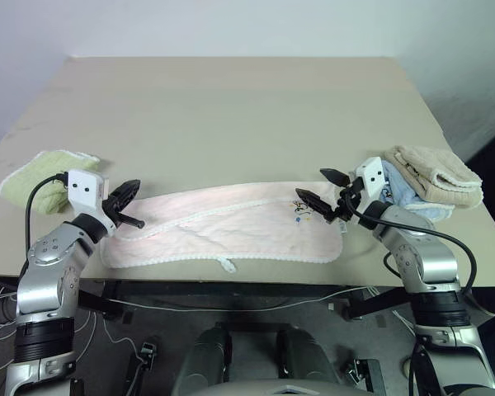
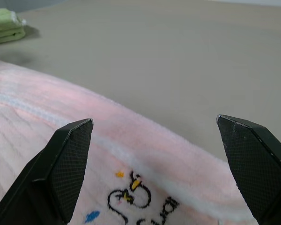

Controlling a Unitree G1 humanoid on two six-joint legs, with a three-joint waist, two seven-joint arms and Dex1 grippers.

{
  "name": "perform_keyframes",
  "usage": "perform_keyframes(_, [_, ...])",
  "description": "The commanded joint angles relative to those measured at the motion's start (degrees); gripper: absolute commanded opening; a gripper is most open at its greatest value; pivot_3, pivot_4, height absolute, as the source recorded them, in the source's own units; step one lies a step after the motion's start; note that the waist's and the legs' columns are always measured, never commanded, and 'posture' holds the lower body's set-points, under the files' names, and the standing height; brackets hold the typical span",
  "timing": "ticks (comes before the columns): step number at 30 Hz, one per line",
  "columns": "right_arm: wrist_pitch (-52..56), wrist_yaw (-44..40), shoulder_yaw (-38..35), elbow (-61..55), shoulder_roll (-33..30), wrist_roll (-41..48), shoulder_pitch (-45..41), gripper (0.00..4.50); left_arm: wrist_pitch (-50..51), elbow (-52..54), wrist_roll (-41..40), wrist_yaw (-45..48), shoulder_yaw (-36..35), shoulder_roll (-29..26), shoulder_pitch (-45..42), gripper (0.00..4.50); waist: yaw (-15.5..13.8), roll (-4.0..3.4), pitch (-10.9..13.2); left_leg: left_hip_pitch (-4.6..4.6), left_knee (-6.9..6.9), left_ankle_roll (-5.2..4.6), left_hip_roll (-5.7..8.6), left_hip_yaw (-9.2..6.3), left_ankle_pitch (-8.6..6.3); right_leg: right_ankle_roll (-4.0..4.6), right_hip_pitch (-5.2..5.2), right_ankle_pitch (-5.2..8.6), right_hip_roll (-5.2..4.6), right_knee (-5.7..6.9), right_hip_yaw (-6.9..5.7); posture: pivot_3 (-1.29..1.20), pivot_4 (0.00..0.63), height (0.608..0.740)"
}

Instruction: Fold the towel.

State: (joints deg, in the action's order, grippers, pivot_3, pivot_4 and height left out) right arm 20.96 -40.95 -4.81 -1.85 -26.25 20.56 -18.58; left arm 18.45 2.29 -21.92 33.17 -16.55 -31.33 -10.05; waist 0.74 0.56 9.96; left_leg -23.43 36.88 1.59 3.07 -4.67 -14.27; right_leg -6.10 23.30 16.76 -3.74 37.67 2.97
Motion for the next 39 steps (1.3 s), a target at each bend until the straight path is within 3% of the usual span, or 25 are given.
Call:
perform_keyframes(1, [-0.7, 0.3, -1.1, -3.6, -0.5, 0.8, 0.2, 4.44, -0.4, 0.3, -0.1, 1.3, 0.0, -1.3, -1.2, 0.00, 0.0, 0.00, 0.0, 0.00, 0.00, 0.00, 0.00, 0.00, 0.00, 0.00, 0.00, 0.00, -0.01, 0.00, 0.00, 0.00, 0.150, 0.740])
perform_keyframes(20, [-2.2, 1.2, -1.4, -4.2, -1.0, -0.1, 1.5, 4.44, -2.3, -3.3, 1.5, 6.6, 1.4, -4.1, -2.4, 0.00, 0.0, 0.00, 0.0, 0.00, -0.01, 0.00, -0.02, 0.00, 0.00, 0.00, 0.01, 0.00, -0.01, -0.01, 0.00, 0.00, 0.150, 0.740])
perform_keyframes(28, [-4.1, 1.6, -0.6, -1.6, -0.1, -0.7, 0.0, 4.44, -5.4, -4.7, 2.6, 13.7, 0.6, -11.1, -0.3, 0.00, 0.2, -0.02, 0.0, 0.00, -0.05, 0.00, -0.03, 0.00, 0.00, 0.01, 0.04, 0.01, -0.02, -0.01, 0.01, 0.00, 0.150, 0.740])
perform_keyframes(31, [-4.2, 2.3, -0.4, -2.3, 0.5, -0.9, 0.5, 4.44, -9.1, -6.7, 1.4, 21.6, -0.9, -15.6, 1.6, 0.00, 0.2, -0.02, 0.0, 0.00, -0.05, 0.01, -0.03, 0.00, 0.00, 0.01, 0.03, 0.01, -0.04, -0.02, 0.01, 0.00, 0.150, 0.740])
perform_keyframes(34, [-4.1, 3.0, -0.5, -3.4, 0.9, -1.0, 1.7, 4.49, -10.9, -10.5, -0.6, 33.5, -1.0, -21.9, 3.9, 0.59, 0.2, -0.04, 0.0, 0.00, -0.10, 0.01, -0.04, 0.01, -0.01, 0.03, 0.05, 0.01, -0.06, -0.05, 0.01, 0.00, 0.150, 0.740])
perform_keyframes(39, [-4.5, 4.3, -0.9, -3.6, 1.4, -0.9, 3.2, 4.49, -18.4, -19.9, 3.1, 41.9, 3.1, -27.0, -0.6, 2.28, -0.1, -0.07, 0.0, 0.01, -0.14, 0.01, -0.03, 0.00, -0.01, 0.04, 0.02, 0.01, -0.12, -0.11, -0.01, 0.00, 0.150, 0.740])
